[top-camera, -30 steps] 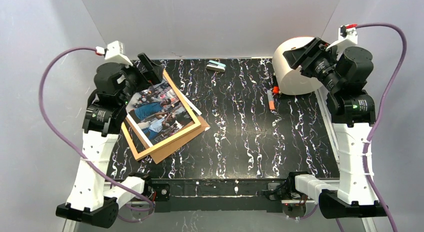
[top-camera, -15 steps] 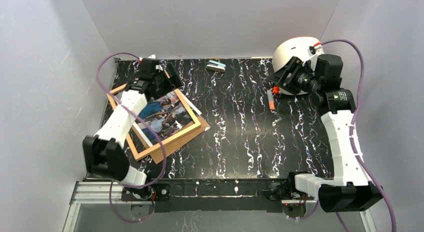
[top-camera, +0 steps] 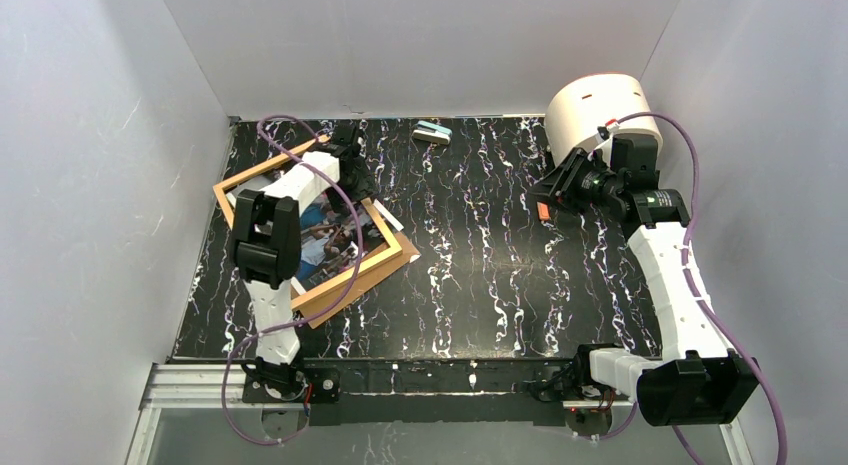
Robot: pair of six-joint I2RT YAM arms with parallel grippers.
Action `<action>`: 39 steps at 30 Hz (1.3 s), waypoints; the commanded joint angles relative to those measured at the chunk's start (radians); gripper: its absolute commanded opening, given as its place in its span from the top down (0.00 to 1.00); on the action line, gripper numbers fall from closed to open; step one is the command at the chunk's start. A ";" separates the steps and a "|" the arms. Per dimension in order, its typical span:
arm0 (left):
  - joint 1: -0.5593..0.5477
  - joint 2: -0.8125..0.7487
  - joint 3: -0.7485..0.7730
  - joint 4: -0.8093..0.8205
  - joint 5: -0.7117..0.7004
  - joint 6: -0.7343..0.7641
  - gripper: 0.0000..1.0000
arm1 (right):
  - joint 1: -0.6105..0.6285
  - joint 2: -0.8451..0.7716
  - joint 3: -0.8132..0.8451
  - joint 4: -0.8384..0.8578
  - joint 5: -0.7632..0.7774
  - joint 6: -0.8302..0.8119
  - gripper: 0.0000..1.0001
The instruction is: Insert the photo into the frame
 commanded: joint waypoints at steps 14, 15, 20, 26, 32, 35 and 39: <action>-0.023 0.212 0.252 -0.205 -0.148 0.001 0.49 | 0.009 0.029 -0.009 0.095 0.059 0.021 0.67; -0.023 0.217 0.255 -0.201 -0.137 0.001 0.50 | 0.009 0.035 -0.005 0.096 0.058 0.021 0.68; -0.023 0.221 0.279 -0.194 -0.120 -0.004 0.71 | 0.012 0.058 0.015 0.094 0.059 0.015 0.70; -0.023 0.132 0.287 -0.201 -0.117 0.002 0.94 | 0.021 0.063 0.028 0.087 0.049 0.015 0.70; -0.024 -0.068 0.240 -0.225 -0.141 -0.021 1.00 | 0.088 0.085 0.045 0.096 0.029 0.015 0.38; -0.023 -0.166 0.225 -0.251 -0.158 -0.036 1.00 | 0.173 0.099 0.051 0.135 0.027 0.043 0.24; -0.024 -0.283 0.210 -0.276 -0.146 -0.045 1.00 | 0.319 0.122 0.020 0.289 0.007 0.147 0.17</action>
